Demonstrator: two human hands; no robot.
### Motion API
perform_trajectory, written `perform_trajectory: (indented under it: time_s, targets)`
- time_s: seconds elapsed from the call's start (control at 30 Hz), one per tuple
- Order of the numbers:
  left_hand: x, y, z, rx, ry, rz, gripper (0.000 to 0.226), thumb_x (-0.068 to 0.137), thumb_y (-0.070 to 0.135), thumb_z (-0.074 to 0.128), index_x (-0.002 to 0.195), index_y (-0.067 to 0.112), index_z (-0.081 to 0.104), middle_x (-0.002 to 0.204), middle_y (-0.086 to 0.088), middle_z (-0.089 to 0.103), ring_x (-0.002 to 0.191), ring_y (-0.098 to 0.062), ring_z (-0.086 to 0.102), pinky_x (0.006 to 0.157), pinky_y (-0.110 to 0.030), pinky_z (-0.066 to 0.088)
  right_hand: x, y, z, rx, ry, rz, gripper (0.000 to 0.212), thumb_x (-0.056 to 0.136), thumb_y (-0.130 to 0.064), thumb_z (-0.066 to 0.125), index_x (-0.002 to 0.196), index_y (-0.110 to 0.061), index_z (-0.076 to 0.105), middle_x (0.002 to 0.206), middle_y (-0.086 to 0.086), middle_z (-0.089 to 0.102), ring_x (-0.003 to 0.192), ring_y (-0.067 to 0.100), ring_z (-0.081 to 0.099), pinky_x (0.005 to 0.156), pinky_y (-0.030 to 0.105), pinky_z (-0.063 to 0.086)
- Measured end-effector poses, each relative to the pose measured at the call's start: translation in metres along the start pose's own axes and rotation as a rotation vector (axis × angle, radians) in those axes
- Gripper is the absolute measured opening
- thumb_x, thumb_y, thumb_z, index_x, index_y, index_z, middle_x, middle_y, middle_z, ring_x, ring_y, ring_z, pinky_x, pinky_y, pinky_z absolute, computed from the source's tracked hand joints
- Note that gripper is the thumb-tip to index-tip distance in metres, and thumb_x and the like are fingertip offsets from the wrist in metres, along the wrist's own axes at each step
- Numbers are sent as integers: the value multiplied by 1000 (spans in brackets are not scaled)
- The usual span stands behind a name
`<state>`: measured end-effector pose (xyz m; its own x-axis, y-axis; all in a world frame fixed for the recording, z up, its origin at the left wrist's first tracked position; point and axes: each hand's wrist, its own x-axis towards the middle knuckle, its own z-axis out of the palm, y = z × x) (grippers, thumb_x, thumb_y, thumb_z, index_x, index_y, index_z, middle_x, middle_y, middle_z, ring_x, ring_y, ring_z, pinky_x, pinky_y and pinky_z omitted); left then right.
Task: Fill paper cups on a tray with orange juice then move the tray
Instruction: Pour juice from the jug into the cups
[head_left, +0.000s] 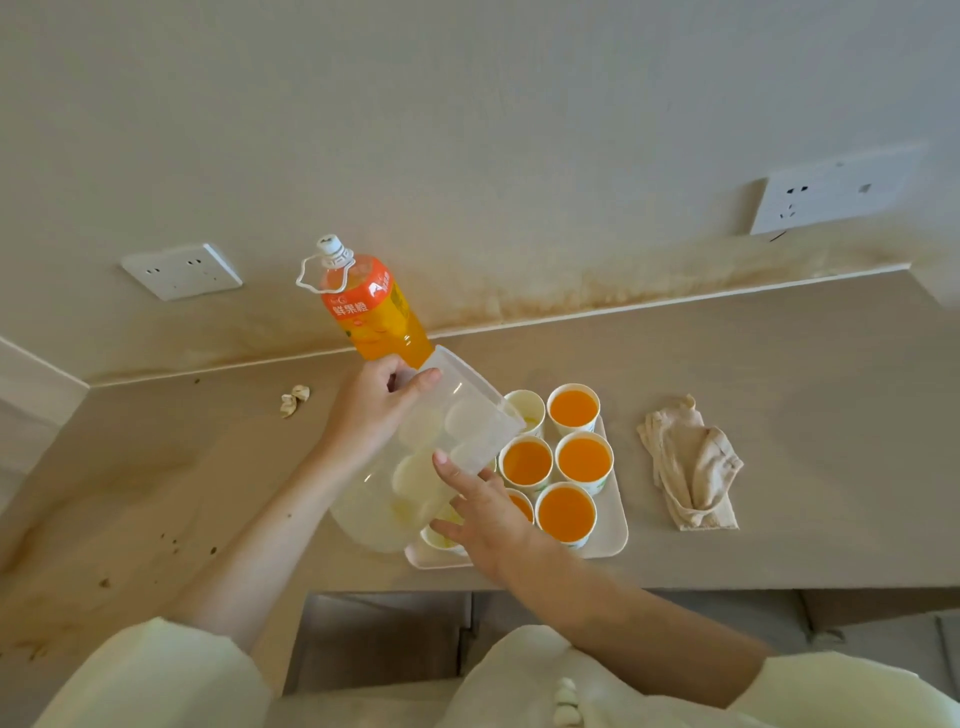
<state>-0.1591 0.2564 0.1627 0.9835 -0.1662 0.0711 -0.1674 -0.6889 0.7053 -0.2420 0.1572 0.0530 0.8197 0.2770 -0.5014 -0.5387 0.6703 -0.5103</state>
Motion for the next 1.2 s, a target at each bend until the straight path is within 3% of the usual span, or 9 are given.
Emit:
perform_trajectory:
  time_s: [0.2,0.5,0.77,0.9,1.07,1.2]
  targets:
    - [29,-1,10,12,-5,58,43,86,35,67,57,23,39,57,5,39,54,-12,37,58,-32,32,16,-11,-1,19,-8,-41,106,45,-53,93,136,-31,42,130,-1,61,123,23,54,105,54,41]
    - [51,-6,16,56,-40,70,43,86,33,68,57,21,39,53,9,35,52,-12,34,56,-32,31,34,-15,0,100,8,-37,101,46,-49,94,133,-26,47,131,3,60,127,28,50,108,57,39]
    - [65,-7,22,123,-96,91,44,86,34,68,56,18,40,52,9,35,50,-10,34,52,-28,28,38,-13,0,171,-2,-21,81,66,-42,84,135,-25,45,134,5,55,129,32,48,107,56,38]
    - [70,-10,24,151,-135,97,43,85,37,68,59,16,42,53,7,37,52,-14,36,54,-31,30,36,-14,1,196,-30,-38,67,76,-40,77,135,-27,48,133,4,59,124,29,54,101,50,46]
    - [77,-10,27,187,-154,105,47,84,39,69,57,17,37,54,6,38,53,-15,37,54,-32,30,37,-16,3,207,-36,-40,66,79,-41,75,136,-28,47,134,3,58,124,28,54,101,50,46]
    - [80,-7,30,223,-164,117,47,84,38,69,58,16,36,55,6,38,53,-15,36,54,-32,29,35,-16,5,240,-52,-53,62,81,-40,73,136,-27,49,134,4,59,124,29,55,87,44,54]
